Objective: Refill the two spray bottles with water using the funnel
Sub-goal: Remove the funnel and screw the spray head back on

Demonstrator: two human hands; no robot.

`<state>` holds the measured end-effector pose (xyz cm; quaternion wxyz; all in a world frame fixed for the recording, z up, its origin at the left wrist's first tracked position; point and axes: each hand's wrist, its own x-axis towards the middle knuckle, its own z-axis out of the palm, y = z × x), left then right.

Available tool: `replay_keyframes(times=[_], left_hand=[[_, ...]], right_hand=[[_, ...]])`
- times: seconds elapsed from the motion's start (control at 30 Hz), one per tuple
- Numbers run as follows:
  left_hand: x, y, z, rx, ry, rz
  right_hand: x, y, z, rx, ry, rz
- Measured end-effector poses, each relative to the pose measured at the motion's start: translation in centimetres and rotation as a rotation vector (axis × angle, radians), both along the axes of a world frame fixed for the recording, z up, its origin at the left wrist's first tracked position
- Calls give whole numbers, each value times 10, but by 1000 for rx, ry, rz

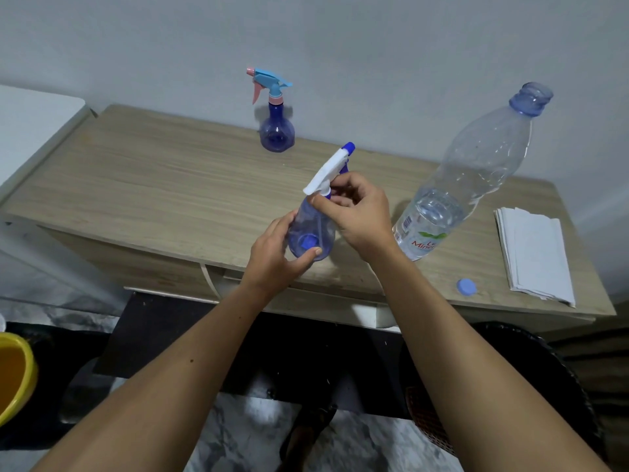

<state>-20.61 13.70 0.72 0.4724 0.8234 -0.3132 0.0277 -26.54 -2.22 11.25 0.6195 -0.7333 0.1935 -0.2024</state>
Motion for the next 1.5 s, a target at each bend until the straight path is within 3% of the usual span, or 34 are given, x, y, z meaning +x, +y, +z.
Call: replay_keyframes(times=[0.73,1.3,1.5], left_hand=[[-3,3,4,16,66,-8],[0,5,2,-42,83,-44],[23,31,6,184,-11,-116]], right_hand=[[-7,8,-8,-109,2,-50],[-8,19,-13,3,-20,-123],[-8,18,-8,34,-24,-133]])
